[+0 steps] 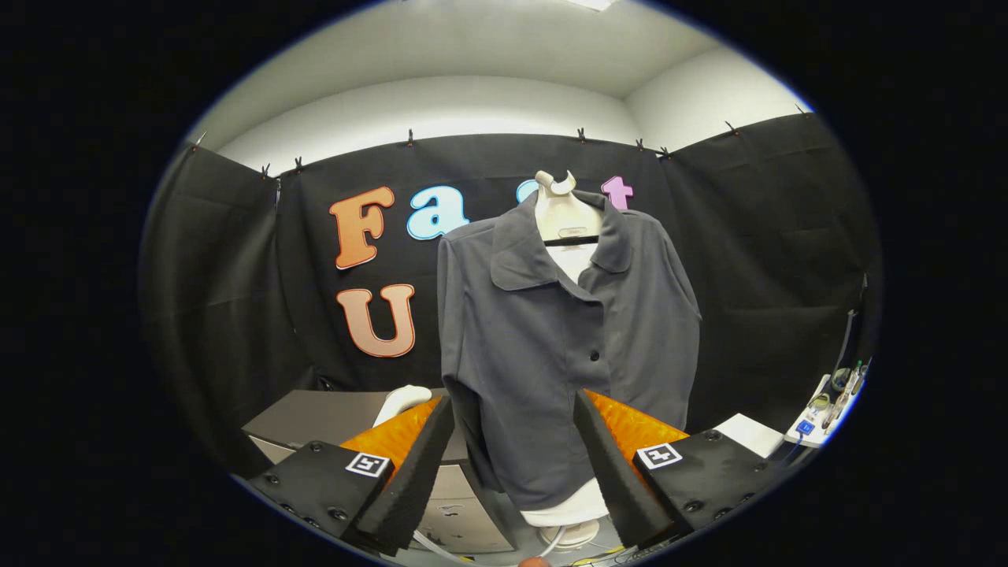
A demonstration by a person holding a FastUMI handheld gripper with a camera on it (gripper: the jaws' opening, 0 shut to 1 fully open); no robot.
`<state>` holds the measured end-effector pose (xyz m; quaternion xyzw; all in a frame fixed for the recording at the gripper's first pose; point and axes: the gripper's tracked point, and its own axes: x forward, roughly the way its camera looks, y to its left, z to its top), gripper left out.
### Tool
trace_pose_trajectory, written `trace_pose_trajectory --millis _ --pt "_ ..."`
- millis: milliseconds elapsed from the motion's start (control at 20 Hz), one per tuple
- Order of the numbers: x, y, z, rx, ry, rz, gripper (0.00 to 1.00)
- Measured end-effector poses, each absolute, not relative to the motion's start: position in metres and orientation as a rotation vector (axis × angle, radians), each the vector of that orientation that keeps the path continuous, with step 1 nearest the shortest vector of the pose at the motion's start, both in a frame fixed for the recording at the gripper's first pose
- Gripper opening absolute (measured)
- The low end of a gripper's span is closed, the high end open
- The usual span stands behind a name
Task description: Iron the clothes twice with a garment steamer, once on the left side and once on the right side.
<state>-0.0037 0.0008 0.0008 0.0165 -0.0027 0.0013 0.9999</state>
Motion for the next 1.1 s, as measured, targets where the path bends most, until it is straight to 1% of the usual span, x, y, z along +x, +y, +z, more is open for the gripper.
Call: trace_pose_trajectory --millis 600,800,1100 --pt "-0.004 0.043 0.004 0.006 -0.009 0.052 0.98" --pt "0.006 0.078 -0.004 -0.004 0.02 0.095 0.98" --pt "0.037 0.146 -0.016 0.006 0.096 0.197 0.98"
